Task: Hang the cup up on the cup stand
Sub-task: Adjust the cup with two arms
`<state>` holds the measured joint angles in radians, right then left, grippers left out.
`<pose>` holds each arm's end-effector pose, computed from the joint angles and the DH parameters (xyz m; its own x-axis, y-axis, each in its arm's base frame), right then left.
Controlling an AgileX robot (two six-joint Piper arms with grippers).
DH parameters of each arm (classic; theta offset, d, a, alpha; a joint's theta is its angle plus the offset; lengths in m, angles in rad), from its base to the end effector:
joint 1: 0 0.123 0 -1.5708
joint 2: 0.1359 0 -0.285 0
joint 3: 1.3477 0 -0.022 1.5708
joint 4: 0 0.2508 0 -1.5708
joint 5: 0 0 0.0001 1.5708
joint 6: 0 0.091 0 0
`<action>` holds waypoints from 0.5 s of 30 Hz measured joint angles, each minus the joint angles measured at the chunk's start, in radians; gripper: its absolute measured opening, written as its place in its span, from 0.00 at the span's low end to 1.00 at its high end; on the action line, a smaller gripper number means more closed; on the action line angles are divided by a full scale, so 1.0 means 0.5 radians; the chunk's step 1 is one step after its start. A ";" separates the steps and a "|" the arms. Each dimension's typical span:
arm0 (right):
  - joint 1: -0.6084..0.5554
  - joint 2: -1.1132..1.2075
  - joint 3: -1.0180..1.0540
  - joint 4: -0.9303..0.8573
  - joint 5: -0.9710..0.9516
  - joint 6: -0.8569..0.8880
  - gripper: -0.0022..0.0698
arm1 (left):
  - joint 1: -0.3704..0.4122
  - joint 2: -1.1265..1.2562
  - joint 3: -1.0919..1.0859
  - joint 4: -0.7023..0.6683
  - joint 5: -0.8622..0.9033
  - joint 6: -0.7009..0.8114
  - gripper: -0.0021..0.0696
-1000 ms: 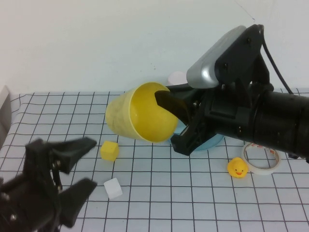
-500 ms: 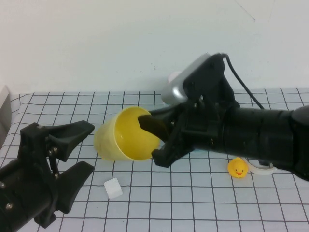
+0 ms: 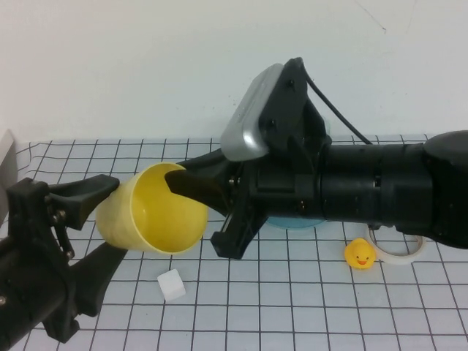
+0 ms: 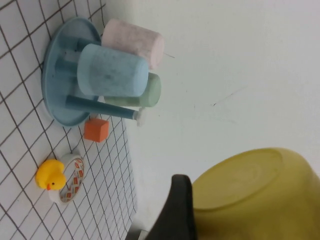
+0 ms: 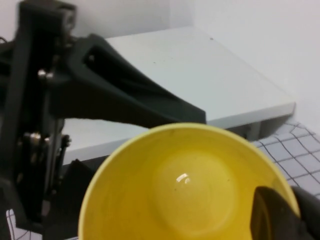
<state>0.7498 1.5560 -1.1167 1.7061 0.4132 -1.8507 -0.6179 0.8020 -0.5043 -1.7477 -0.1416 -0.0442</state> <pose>0.2368 0.2701 0.3160 -0.0903 -0.2495 -0.9642 -0.9240 0.3822 -0.0124 0.1450 -0.0876 0.3009 -0.4101 -0.8934 0.1833 -0.2880 -0.0638 -0.9555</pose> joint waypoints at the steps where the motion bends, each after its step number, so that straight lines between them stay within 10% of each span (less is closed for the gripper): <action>1: -0.005 0.009 -0.006 0.000 0.026 -0.024 0.06 | 0.000 0.000 0.000 0.000 0.000 -0.025 0.86; 15: -0.034 0.051 -0.026 0.016 0.383 -0.735 0.07 | 0.008 0.000 0.007 -0.004 0.023 -0.012 0.86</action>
<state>0.7328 1.5815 -1.1297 1.7143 0.6049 -2.2184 -0.6141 0.8020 -0.5008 -1.7496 -0.1303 -0.0500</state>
